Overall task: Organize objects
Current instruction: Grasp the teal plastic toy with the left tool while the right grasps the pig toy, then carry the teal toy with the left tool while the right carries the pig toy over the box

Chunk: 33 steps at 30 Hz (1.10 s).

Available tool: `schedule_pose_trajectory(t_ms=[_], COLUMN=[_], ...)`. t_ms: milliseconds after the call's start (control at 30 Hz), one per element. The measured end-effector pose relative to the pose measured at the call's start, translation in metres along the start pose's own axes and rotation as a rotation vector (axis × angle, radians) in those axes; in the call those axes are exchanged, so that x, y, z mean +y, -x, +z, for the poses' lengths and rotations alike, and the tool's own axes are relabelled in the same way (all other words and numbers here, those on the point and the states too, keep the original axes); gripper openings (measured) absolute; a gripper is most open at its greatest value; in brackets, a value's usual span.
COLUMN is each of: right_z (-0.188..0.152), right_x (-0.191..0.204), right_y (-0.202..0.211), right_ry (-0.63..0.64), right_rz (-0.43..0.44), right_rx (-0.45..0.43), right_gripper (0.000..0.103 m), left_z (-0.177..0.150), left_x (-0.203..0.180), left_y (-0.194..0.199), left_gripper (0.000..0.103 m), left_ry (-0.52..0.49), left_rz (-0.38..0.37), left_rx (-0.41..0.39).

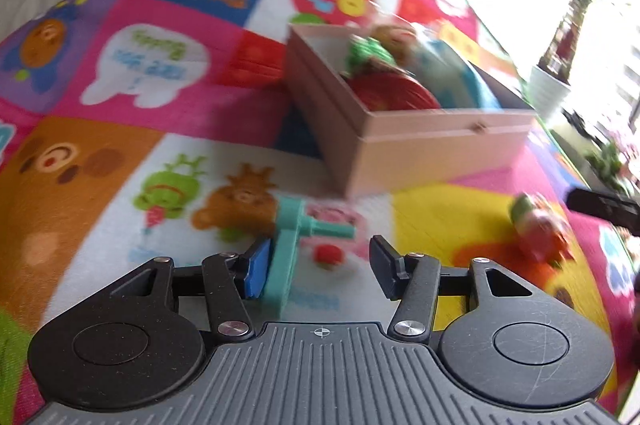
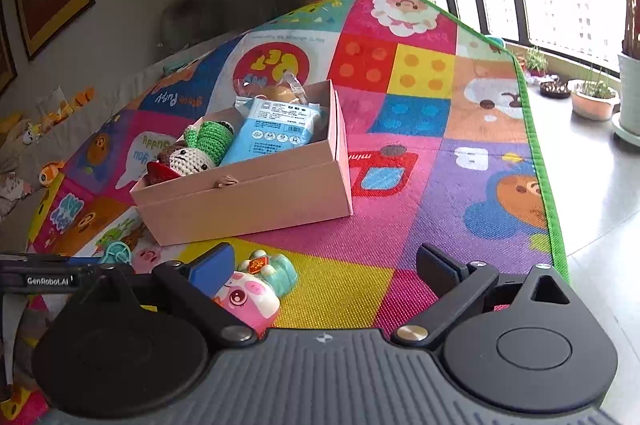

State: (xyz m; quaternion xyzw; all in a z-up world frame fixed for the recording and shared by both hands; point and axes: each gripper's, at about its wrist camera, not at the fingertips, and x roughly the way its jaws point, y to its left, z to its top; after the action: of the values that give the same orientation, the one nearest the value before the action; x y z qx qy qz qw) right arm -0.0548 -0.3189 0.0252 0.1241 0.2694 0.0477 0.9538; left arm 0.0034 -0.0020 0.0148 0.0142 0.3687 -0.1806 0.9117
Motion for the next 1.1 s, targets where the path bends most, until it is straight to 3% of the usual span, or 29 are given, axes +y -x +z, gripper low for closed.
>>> schedule_pose_trajectory(t_ms=[167, 367, 633, 800, 867, 967, 1100], right_z=[0.001, 0.001, 0.001, 0.002, 0.001, -0.001, 0.003], right_x=[0.001, -0.002, -0.002, 0.005, 0.021, 0.047, 0.062], right_y=[-0.004, -0.015, -0.014, 0.002, 0.009, 0.007, -0.016], right_ry=[0.007, -0.007, -0.008, 0.040, 0.116, 0.200, 0.199], right_rz=[-0.010, -0.032, -0.023, 0.086, 0.151, 0.169, 0.120], right_rx=[0.021, 0.077, 0.079, 0.039, 0.053, 0.083, 0.175], right_gripper=[0.103, 0.103, 0.103, 0.103, 0.103, 0.103, 0.080], left_z=[-0.009, -0.001, -0.001, -0.001, 0.000, -0.002, -0.008], left_x=[-0.018, -0.028, -0.035, -0.026, -0.022, -0.015, -0.007], left_y=[0.007, 0.007, -0.005, 0.003, 0.008, 0.017, 0.032], left_gripper=[0.057, 0.057, 0.052, 0.051, 0.051, 0.051, 0.049], left_ry=[-0.086, -0.077, -0.132, -0.071, -0.049, -0.011, 0.022], left_rz=[-0.056, -0.048, -0.028, -0.037, -0.039, -0.043, -0.052], left_rx=[0.035, -0.006, 0.026, 0.005, -0.008, -0.031, -0.058])
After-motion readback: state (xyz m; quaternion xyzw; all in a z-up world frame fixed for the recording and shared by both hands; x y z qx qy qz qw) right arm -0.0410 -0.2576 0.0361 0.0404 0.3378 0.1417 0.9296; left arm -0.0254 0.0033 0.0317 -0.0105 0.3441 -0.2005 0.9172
